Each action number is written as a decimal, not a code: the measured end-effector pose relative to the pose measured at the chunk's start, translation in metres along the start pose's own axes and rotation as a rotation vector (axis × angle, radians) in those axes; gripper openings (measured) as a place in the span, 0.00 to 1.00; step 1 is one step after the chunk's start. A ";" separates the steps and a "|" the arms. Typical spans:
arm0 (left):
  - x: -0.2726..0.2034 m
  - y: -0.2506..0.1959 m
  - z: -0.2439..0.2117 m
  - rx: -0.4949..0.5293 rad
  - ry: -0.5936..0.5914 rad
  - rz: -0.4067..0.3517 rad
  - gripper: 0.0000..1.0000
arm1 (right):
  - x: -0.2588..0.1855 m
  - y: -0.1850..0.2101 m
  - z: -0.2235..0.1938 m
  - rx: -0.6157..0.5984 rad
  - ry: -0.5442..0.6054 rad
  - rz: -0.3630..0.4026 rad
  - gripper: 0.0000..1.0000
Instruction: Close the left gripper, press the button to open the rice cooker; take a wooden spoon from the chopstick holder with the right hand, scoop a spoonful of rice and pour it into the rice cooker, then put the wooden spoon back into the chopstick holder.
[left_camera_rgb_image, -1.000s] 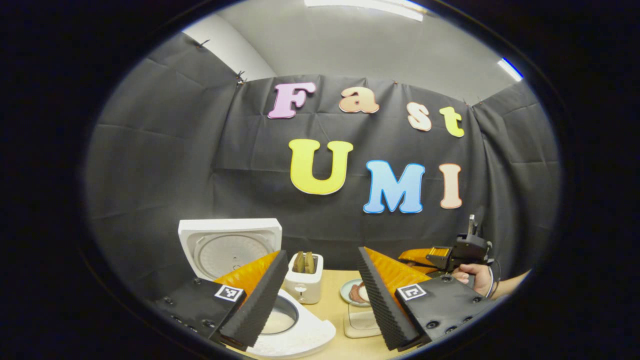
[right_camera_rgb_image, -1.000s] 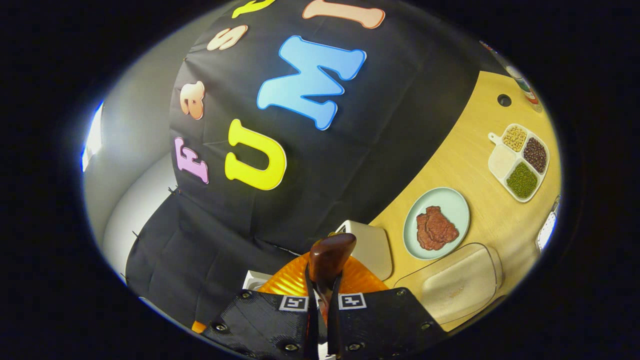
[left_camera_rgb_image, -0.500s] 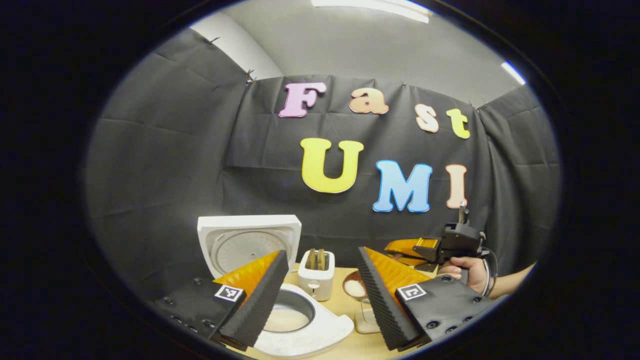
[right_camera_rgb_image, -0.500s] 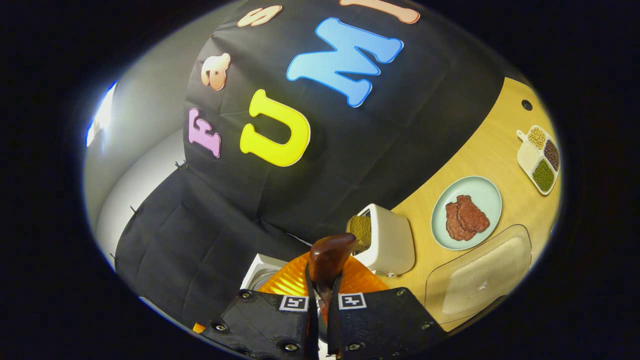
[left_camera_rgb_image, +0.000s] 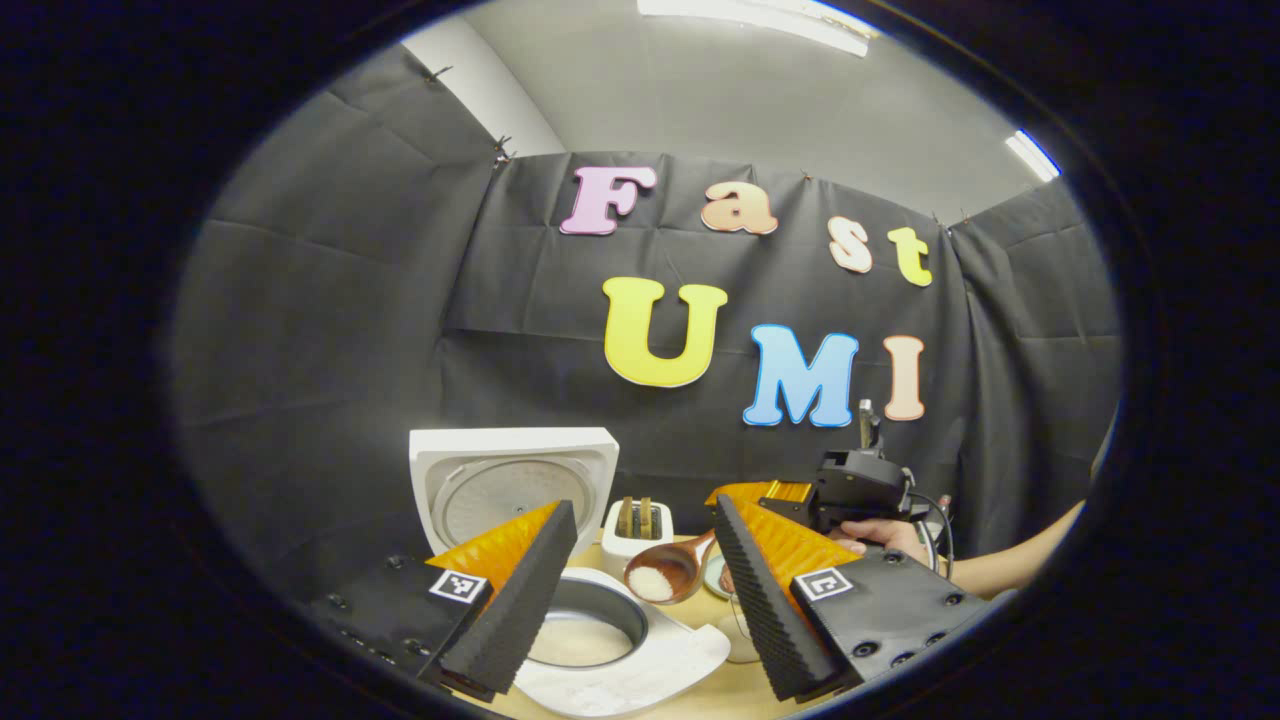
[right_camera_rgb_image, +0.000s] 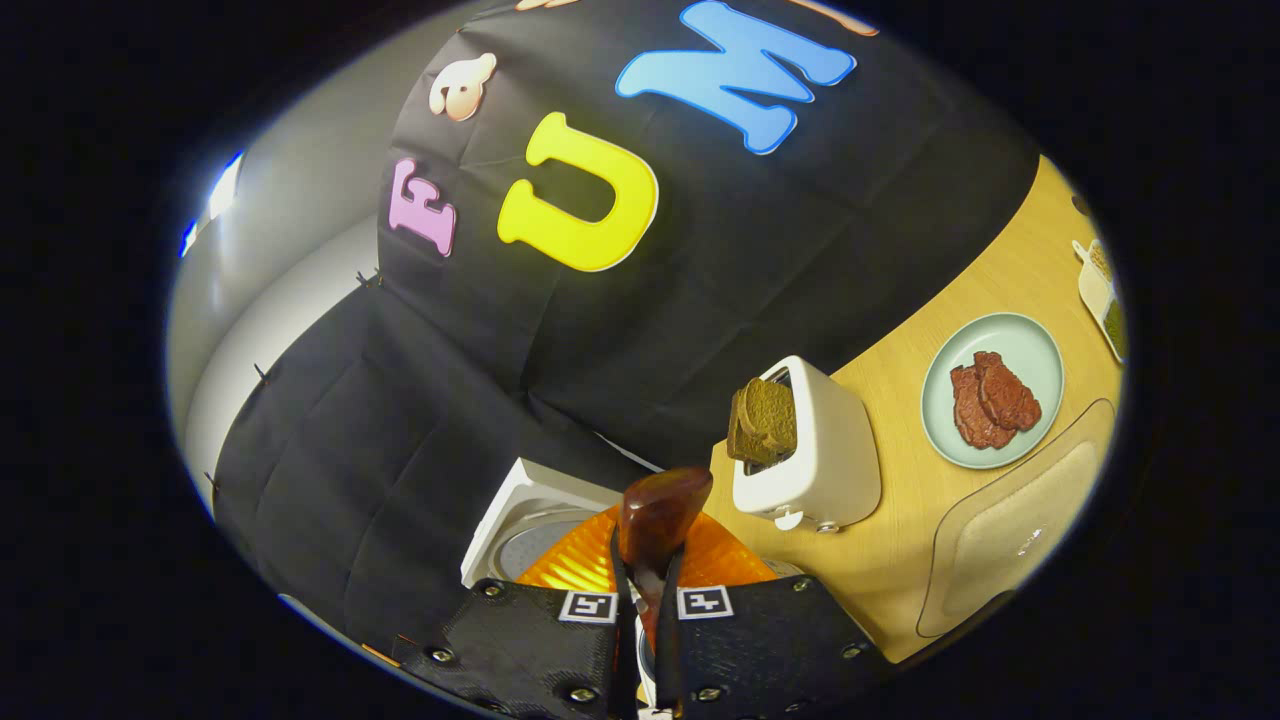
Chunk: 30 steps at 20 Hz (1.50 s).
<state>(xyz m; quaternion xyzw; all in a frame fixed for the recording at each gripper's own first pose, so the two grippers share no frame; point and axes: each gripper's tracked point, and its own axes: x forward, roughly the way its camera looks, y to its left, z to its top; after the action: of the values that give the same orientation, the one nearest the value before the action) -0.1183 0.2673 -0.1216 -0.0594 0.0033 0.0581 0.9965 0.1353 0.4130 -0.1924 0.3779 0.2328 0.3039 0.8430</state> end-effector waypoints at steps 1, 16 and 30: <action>0.001 0.005 0.000 -0.002 -0.001 0.004 0.96 | 0.007 0.002 -0.008 -0.017 0.014 -0.002 0.07; -0.017 0.048 0.007 0.004 -0.029 0.085 0.96 | 0.074 0.011 -0.106 -0.446 0.208 -0.040 0.07; -0.029 0.056 0.010 0.009 -0.054 0.134 0.96 | 0.073 0.055 -0.161 -1.297 0.288 0.187 0.08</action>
<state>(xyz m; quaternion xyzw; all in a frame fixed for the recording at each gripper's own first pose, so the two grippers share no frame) -0.1536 0.3209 -0.1175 -0.0528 -0.0193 0.1263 0.9904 0.0680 0.5720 -0.2589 -0.2310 0.0796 0.5016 0.8299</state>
